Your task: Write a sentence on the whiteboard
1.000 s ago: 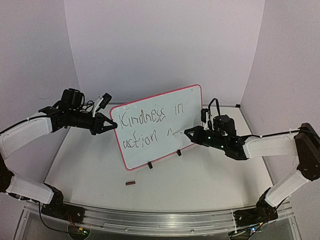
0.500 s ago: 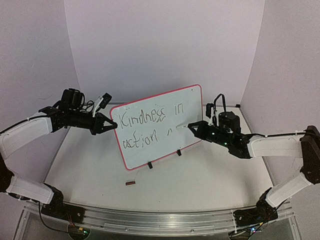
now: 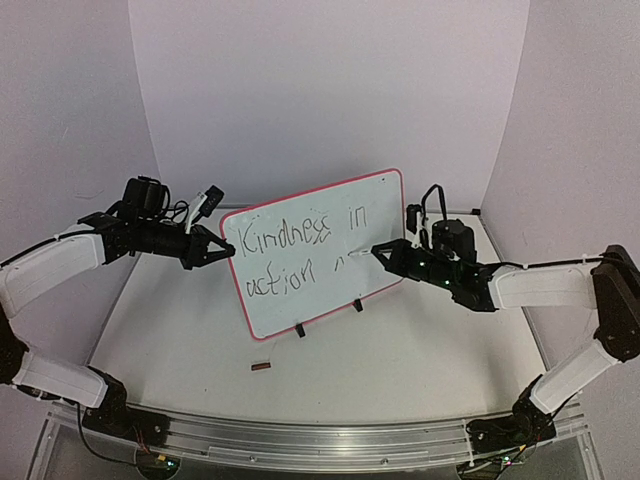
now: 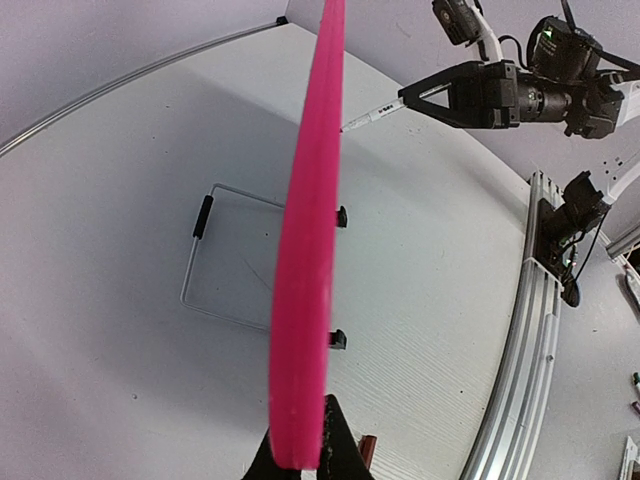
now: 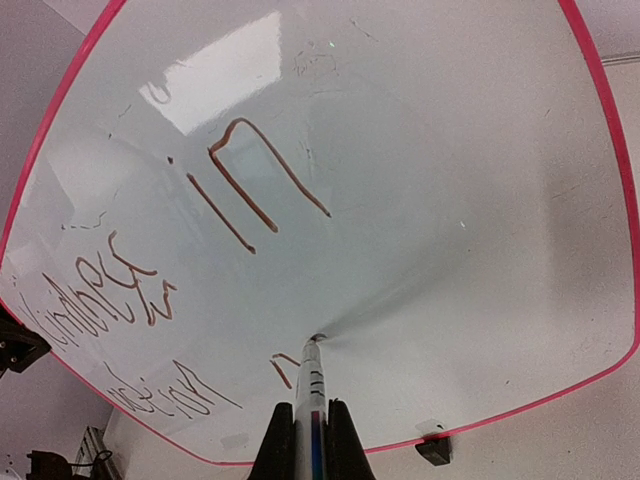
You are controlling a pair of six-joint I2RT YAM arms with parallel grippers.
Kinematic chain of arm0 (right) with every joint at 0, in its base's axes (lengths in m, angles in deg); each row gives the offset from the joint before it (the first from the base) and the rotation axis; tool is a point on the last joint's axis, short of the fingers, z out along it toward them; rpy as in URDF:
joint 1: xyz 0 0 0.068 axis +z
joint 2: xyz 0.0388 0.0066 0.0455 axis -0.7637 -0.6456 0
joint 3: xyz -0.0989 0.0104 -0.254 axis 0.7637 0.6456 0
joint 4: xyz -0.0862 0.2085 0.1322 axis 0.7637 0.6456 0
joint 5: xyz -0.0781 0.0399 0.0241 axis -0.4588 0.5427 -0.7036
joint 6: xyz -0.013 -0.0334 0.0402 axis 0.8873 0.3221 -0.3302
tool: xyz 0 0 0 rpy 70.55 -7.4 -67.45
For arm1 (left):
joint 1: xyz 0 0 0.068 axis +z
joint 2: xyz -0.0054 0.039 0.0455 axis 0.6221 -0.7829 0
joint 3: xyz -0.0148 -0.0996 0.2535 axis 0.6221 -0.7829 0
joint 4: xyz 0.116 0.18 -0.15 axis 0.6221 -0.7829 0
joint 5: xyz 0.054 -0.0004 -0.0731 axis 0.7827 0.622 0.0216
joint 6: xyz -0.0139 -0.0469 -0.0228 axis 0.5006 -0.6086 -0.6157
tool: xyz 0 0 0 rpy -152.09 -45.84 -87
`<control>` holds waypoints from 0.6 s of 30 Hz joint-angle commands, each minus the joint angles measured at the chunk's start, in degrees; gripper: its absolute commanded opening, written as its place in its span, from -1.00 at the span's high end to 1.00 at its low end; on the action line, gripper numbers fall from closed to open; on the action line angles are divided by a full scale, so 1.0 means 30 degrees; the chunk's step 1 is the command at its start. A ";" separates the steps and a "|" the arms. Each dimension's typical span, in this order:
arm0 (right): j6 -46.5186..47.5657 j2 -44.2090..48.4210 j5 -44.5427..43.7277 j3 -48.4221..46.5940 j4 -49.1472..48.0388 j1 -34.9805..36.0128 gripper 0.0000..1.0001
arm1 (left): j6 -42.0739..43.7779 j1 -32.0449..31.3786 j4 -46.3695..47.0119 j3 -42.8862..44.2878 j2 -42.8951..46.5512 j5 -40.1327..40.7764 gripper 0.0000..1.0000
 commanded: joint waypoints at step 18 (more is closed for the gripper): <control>0.0420 0.0472 -0.1072 0.0160 0.0495 -0.0104 1.00 | 0.0965 -0.0318 -0.1465 -0.0095 -0.0782 0.1011 1.00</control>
